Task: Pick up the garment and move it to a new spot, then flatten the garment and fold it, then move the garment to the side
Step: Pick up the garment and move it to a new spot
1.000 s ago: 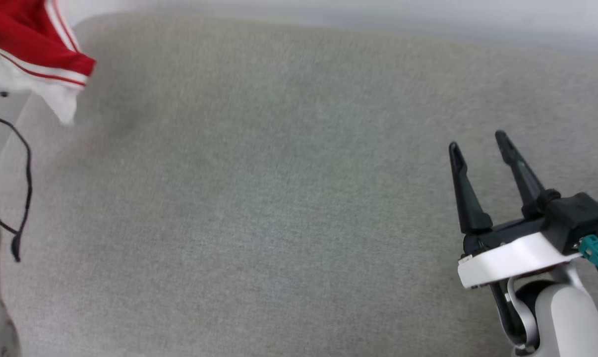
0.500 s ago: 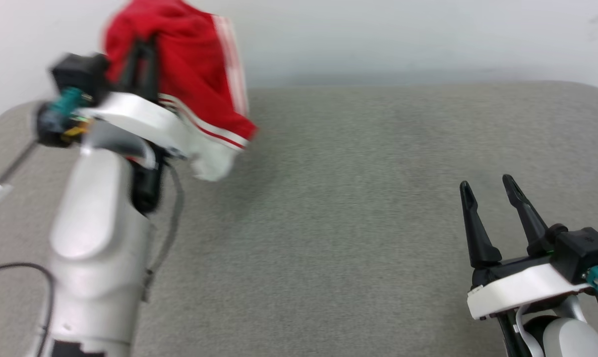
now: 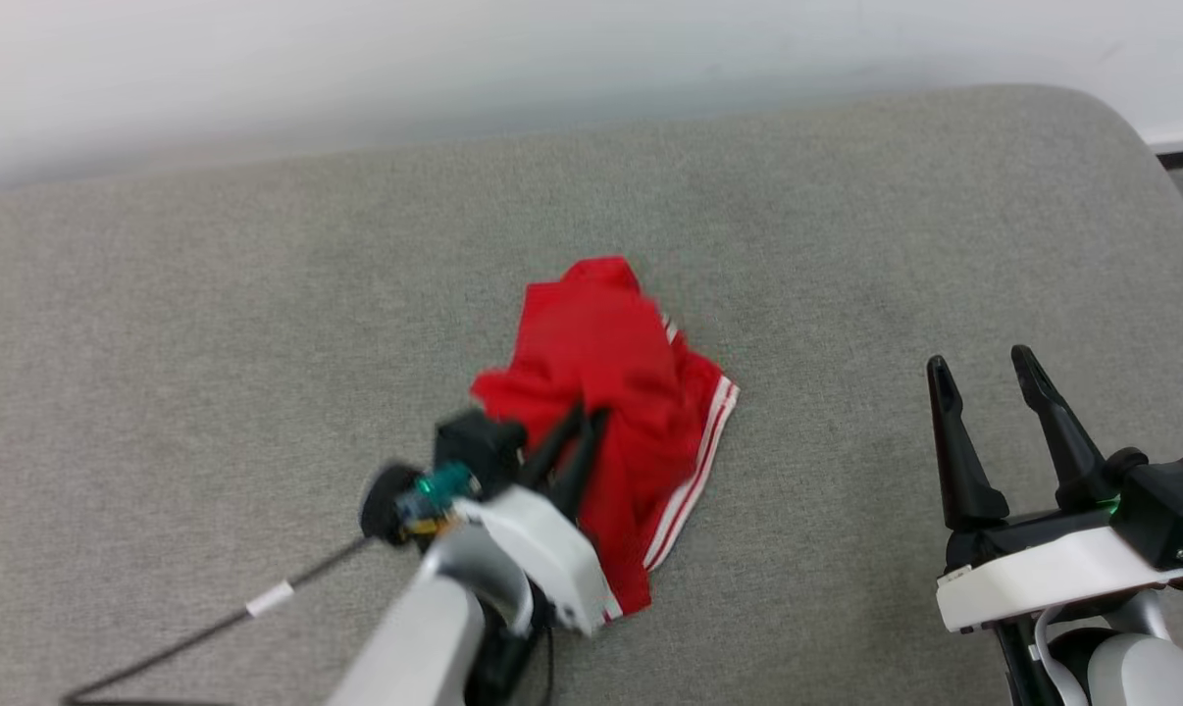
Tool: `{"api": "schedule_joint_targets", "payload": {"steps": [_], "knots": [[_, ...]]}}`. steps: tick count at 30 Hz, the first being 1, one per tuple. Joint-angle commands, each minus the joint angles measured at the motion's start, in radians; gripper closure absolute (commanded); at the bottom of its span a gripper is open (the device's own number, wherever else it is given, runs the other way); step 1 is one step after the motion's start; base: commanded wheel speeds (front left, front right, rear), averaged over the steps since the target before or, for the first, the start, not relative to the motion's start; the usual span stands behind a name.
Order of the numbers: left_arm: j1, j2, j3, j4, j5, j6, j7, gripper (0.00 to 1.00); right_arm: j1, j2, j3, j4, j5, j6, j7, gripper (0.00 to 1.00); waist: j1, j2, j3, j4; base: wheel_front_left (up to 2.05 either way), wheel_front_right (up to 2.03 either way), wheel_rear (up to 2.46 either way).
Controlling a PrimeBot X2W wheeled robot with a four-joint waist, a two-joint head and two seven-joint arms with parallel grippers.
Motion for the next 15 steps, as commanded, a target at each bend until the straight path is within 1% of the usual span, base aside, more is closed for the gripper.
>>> {"api": "schedule_joint_targets", "payload": {"steps": [1, 3, 4, 5, 6, 10, 11, 15], "knots": [[0.021, -0.004, -0.009, 0.002, -0.008, 0.004, 0.002, 1.00, -0.002, 0.003, 0.000, 0.001, 0.007, 0.000, -0.006, 0.00, 0.0001, -0.0001, 0.015, -0.001, 0.00, 0.00, 0.00], [0.061, -0.005, -0.042, 0.020, -0.006, 0.008, 0.009, 1.00, -0.008, 0.003, 0.000, 0.010, 0.011, 0.000, -0.013, 0.00, 0.0001, -0.0001, 0.022, 0.001, 0.00, 0.00, 0.00], [0.078, -0.007, -0.057, 0.027, -0.011, 0.007, 0.014, 0.67, -0.012, 0.003, 0.002, 0.013, 0.012, 0.000, -0.016, 0.00, 0.0001, -0.0001, 0.026, 0.004, 0.00, 0.00, 0.00], [0.084, -0.008, -0.072, 0.030, -0.008, 0.008, 0.010, 0.27, -0.016, 0.003, 0.002, 0.017, 0.014, 0.000, -0.017, 0.00, 0.0001, -0.0001, 0.027, 0.007, 0.00, 0.00, 0.00], [0.090, -0.009, -0.081, 0.029, -0.009, 0.009, 0.004, 0.00, -0.018, 0.003, 0.002, 0.019, 0.014, 0.000, -0.018, 0.00, 0.0001, -0.0001, 0.029, 0.011, 0.00, 0.00, 0.00], [0.077, -0.010, -0.093, -0.001, 0.002, 0.025, -0.075, 0.00, -0.024, 0.003, -0.005, 0.029, 0.004, 0.000, -0.021, 0.00, 0.0001, -0.0001, 0.018, 0.037, 0.00, 0.00, 0.00], [0.060, -0.011, -0.084, -0.026, 0.014, 0.047, -0.136, 0.00, -0.021, 0.003, -0.012, 0.032, -0.004, 0.000, -0.014, 0.00, 0.0001, -0.0001, -0.001, 0.060, 0.00, 0.00, 0.00], [0.039, -0.010, -0.049, -0.057, 0.024, 0.088, -0.178, 0.00, -0.007, 0.003, -0.027, 0.032, -0.011, 0.000, -0.003, 0.00, 0.0001, -0.0001, -0.030, 0.090, 0.00, 0.00, 0.00]]}}
